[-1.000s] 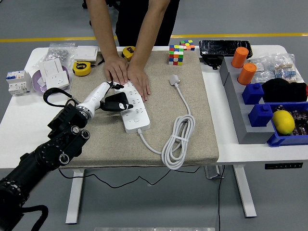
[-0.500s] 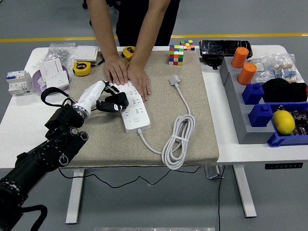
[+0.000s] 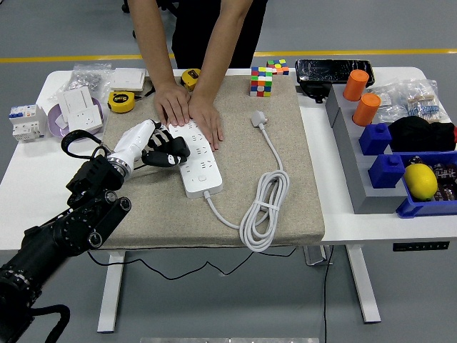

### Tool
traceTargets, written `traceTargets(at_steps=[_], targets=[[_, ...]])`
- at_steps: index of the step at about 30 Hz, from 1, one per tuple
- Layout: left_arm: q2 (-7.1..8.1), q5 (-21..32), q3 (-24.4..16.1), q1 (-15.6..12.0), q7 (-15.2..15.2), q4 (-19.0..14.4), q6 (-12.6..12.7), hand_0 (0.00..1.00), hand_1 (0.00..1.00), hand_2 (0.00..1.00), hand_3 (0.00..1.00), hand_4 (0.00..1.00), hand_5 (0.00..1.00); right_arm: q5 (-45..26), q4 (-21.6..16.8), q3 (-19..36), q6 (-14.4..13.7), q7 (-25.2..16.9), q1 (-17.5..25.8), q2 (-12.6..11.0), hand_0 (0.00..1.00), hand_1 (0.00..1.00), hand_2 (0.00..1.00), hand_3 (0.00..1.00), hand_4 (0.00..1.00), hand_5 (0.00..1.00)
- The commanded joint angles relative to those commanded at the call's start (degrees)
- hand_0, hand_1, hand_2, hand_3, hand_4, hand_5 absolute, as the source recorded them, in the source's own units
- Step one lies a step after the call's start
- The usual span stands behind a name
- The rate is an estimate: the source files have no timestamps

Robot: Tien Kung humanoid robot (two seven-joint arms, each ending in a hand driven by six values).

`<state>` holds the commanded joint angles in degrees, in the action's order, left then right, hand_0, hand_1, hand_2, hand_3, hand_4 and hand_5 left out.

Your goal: Pick up the plug,place it near the board,insert it into the board,press the button

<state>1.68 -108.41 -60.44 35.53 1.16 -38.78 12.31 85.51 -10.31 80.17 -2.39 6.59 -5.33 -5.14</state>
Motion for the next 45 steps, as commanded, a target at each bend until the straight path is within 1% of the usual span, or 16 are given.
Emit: traceTargets(at_steps=[3,4,9,10,19,23,26,27,28,30,33,34,35,39,40,45], targets=[[0.13,0.46,-0.39,-0.30,0.14,-0.64,-0.16,0.468,0.267,0.284,0.404,0.525,0.090,-0.13,0.00,-0.07,-0.02,-0.05,0.02,0.02,0.621,0.583,0.618,0.539,0.877,0.608],[0.21,0.56,-0.52,-0.38,0.16,-0.89,-0.31,0.477,0.277,0.269,0.336,0.503,0.099,-0.05,0.00,0.02,-0.01,-0.02,0.04,0.03,0.623,0.583,0.618,0.539,0.877,0.608],[0.80,0.44,-0.83,-0.56,0.33,-1.77,-0.77,0.477,0.277,0.269,0.336,0.503,0.099,0.11,0.00,0.13,0.01,0.02,0.13,0.07,0.623,0.583,0.618,0.539,0.877,0.608],[0.93,0.35,-0.90,-0.59,0.36,-1.93,-0.84,0.480,0.283,0.269,0.334,0.490,0.084,0.09,0.00,0.11,0.01,0.00,0.13,0.07,0.623,0.583,0.618,0.539,0.878,0.608],[2.37,0.24,-1.63,-1.24,0.73,-3.96,-1.61,0.486,0.298,0.267,0.319,0.478,0.094,0.14,0.00,0.17,0.01,0.03,0.31,0.06,0.623,0.583,0.618,0.539,0.877,0.608],[3.43,0.03,-2.28,-1.68,1.09,-5.84,-2.21,0.493,0.304,0.272,0.321,0.487,0.096,-0.05,0.00,0.11,-0.02,-0.01,0.34,0.07,0.623,0.585,0.617,0.539,0.877,0.608],[4.43,0.00,-2.96,-2.27,1.37,-8.13,-2.67,0.493,0.304,0.272,0.321,0.487,0.096,0.10,0.00,0.34,-0.03,0.05,0.36,0.09,0.623,0.585,0.617,0.539,0.877,0.608],[5.08,0.11,-3.55,-2.77,1.43,-9.56,-2.84,0.493,0.304,0.272,0.321,0.487,0.096,-0.06,0.00,0.18,-0.02,0.00,0.38,0.08,0.623,0.585,0.617,0.539,0.877,0.608],[5.44,0.10,-4.01,-3.10,1.46,-10.34,-2.93,0.512,0.329,0.281,0.328,0.498,0.096,-0.08,0.00,0.19,-0.03,-0.01,0.38,0.09,0.623,0.584,0.617,0.539,0.878,0.608],[6.14,-0.08,-5.15,-3.88,1.53,-11.78,-3.09,0.512,0.329,0.281,0.328,0.498,0.096,-0.03,0.00,0.32,-0.06,0.00,0.41,0.11,0.623,0.584,0.617,0.539,0.878,0.608],[7.05,-0.20,-6.76,-4.96,1.52,-13.07,-3.20,0.512,0.329,0.281,0.328,0.498,0.096,-0.08,0.00,0.31,-0.06,-0.03,0.48,0.12,0.623,0.584,0.617,0.539,0.878,0.608],[7.33,-0.20,-7.42,-5.39,1.50,-13.29,-3.20,0.517,0.355,0.289,0.342,0.508,0.091,-0.04,0.00,0.38,-0.07,-0.02,0.50,0.13,0.623,0.583,0.618,0.539,0.878,0.608],[7.63,-0.15,-8.13,-5.90,1.49,-13.39,-3.21,0.517,0.355,0.289,0.342,0.508,0.091,0.00,0.00,0.45,-0.06,0.01,0.52,0.12,0.623,0.583,0.618,0.539,0.878,0.608],[7.82,0.43,-8.33,-7.05,1.35,-12.95,-3.40,0.517,0.355,0.289,0.342,0.508,0.091,0.04,0.00,0.56,-0.05,0.06,0.43,0.07,0.623,0.583,0.618,0.539,0.878,0.608],[7.69,0.54,-8.18,-7.31,1.30,-12.77,-3.48,0.528,0.388,0.301,0.356,0.524,0.095,-0.05,0.00,0.52,-0.07,0.02,0.36,0.08,0.622,0.583,0.618,0.539,0.877,0.608],[7.12,1.12,-6.21,-8.06,1.09,-11.98,-3.93,0.528,0.388,0.301,0.356,0.524,0.095,-0.65,0.00,0.14,-0.16,-0.23,-0.04,0.14,0.622,0.583,0.618,0.539,0.877,0.608]])
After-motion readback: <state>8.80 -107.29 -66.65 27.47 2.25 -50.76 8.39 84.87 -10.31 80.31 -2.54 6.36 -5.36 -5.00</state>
